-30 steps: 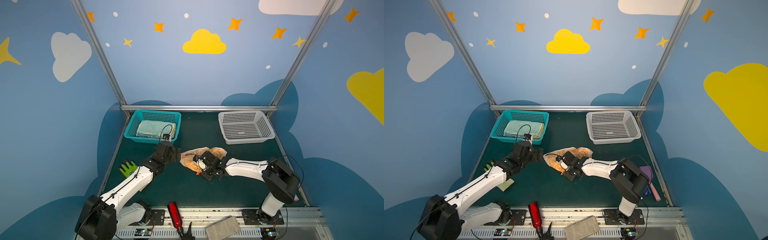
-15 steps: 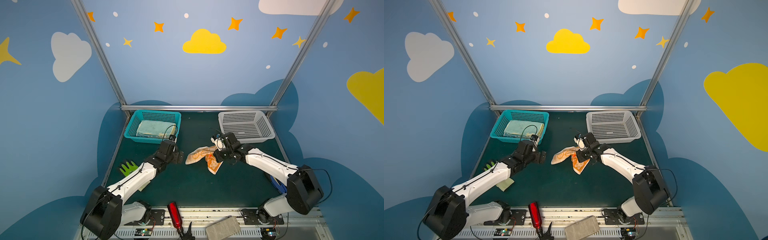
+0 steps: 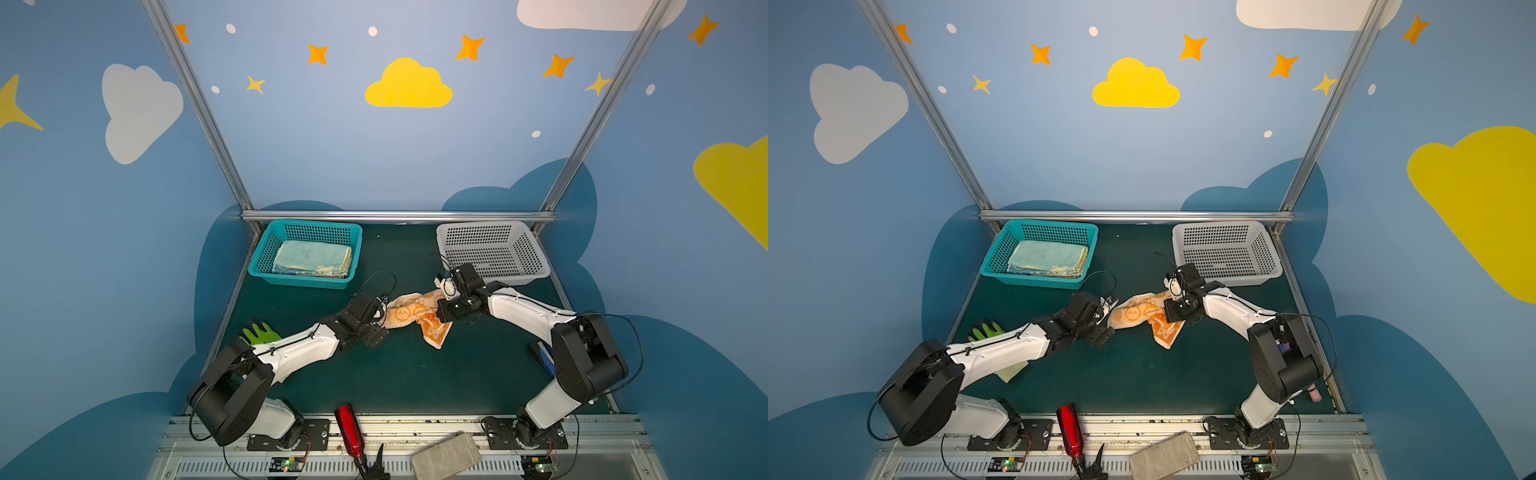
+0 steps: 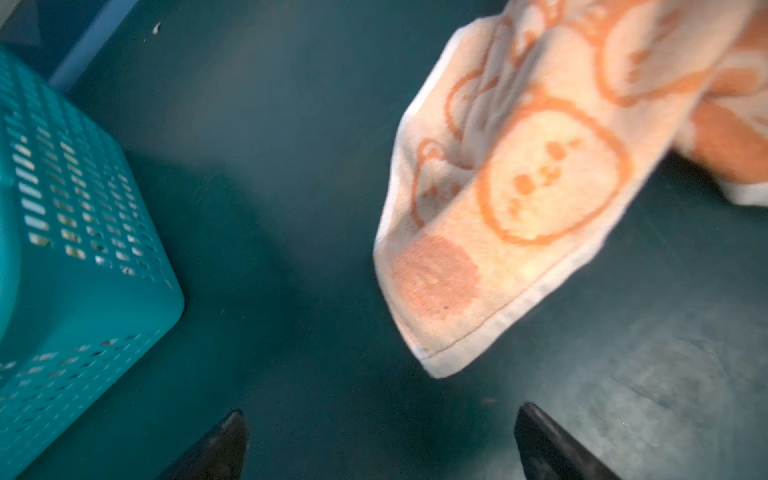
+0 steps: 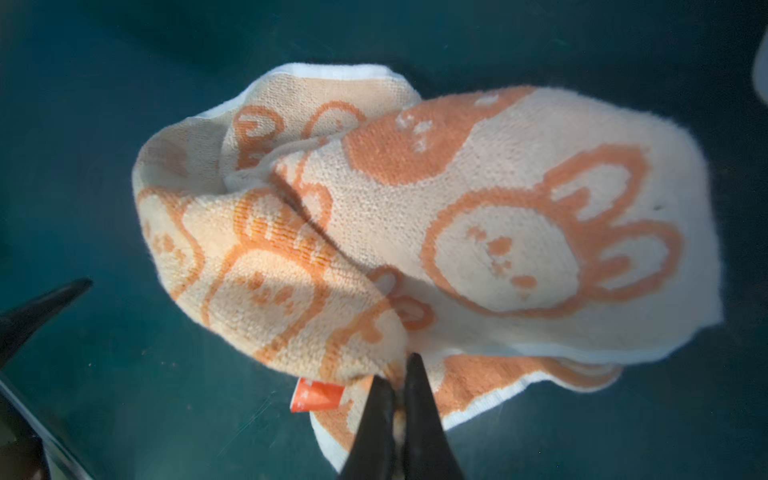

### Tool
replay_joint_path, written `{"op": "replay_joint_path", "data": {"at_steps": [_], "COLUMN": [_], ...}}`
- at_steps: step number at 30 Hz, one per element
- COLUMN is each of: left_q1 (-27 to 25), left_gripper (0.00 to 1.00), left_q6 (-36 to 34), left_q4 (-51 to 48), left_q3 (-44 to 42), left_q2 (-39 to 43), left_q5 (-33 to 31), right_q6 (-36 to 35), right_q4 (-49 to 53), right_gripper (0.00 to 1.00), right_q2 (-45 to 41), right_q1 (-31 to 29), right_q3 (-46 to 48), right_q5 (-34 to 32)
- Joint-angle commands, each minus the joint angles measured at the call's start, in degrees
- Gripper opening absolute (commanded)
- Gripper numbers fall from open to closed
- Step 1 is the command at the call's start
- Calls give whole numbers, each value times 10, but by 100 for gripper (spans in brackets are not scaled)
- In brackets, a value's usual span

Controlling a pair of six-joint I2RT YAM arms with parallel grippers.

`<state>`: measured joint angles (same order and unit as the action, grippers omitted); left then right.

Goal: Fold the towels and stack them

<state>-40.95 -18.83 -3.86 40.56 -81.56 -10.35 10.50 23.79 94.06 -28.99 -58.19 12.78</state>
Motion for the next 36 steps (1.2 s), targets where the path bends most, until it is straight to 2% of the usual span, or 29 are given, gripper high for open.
{"op": "replay_joint_path", "data": {"at_steps": [1, 5, 12, 18, 22, 27, 36], "left_q1": [-24, -34, -34, -35, -36, -37, -36], "left_gripper": [99, 98, 96, 94, 89, 73, 22], "left_q6": [-39, -46, -68, -85, -91, -99, -99], "left_q4": [23, 7, -61, -45, -51, -45, -47], "left_q3": [-6, 5, 65, 87, 109, 122, 129], "left_q2": [-8, -21, -82, -125, -166, -197, -201], "left_q5": [-17, -7, -29, -54, -84, -114, -130], "right_q6": [2, 1, -4, -9, -11, -16, -21], "right_q4": [10, 13, 16, 23, 28, 34, 42], "right_gripper": [0, 0, 0, 0, 0, 0, 0], "right_q2": [5, -1, -24, -38, -46, -53, -49], "right_q1": [3, 3, 6, 13, 17, 20, 25], "right_q3": [-18, -15, -10, -12, -13, -13, -13], "right_q5": [11, 8, 8, 16, 20, 23, 13]}}
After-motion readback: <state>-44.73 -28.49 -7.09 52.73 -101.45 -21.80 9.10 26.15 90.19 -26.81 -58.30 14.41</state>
